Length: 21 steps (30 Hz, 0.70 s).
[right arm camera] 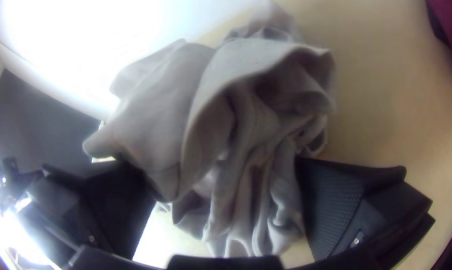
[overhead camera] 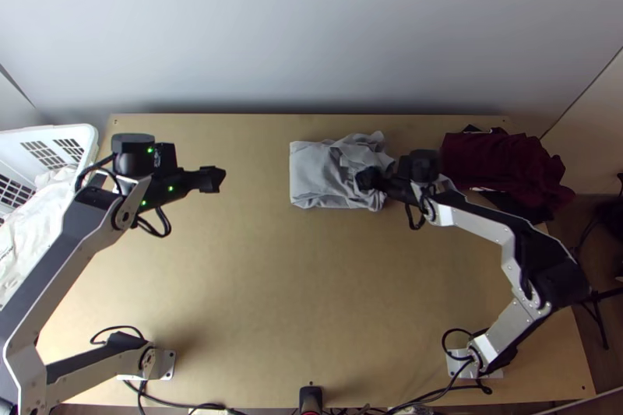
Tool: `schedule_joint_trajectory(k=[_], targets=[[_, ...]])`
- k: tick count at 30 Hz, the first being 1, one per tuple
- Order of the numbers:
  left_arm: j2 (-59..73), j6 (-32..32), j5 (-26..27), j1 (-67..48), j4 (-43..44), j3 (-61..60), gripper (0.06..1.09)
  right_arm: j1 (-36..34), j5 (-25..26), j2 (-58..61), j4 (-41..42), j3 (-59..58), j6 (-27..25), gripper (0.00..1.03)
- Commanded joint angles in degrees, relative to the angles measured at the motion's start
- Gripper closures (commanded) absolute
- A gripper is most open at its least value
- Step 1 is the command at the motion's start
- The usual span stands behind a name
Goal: Fold the t-shirt
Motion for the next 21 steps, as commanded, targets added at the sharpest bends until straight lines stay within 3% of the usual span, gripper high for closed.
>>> schedule_joint_trajectory(k=[1, 3, 4, 5, 6, 7, 12, 21], targets=[[-4.3, -0.2, -0.07, 1.22, 0.39, -5.9, 0.1, 5.01, 0.06, 7.72, -2.52, 8.74, -0.1, 0.04], [-4.91, -0.29, 0.02, 1.39, 0.39, -7.57, 0.1, 6.24, 0.06, 9.56, -7.53, 11.99, -0.89, 0.12], [-5.35, -0.2, -0.07, 1.39, 0.39, -8.19, 0.1, 6.51, 0.06, 10.0, -10.34, 13.75, -2.12, 0.22], [-5.79, -0.2, -0.07, 1.57, 0.48, -8.98, 0.1, 6.68, 0.15, 10.44, -12.1, 15.06, -3.53, 0.48], [-6.23, -0.02, -0.07, 1.92, 0.74, -9.51, 0.1, 6.77, 0.59, 11.15, -12.98, 16.3, -5.2, 0.87], [-6.58, 0.15, -0.07, 2.18, 0.83, -9.86, 0.1, 6.86, 0.94, 11.59, -15.09, 17.53, -6.16, 0.99], [-8.6, 0.68, 0.02, 4.64, 0.13, -10.83, 0.1, 7.39, 1.38, 8.95, -18.16, 15.06, -9.86, 1.0], [-13.09, 0.85, 0.02, 6.67, -0.58, -16.45, 0.1, 3.69, 7.71, -6.7, -17.81, 15.77, -13.99, 1.0]])
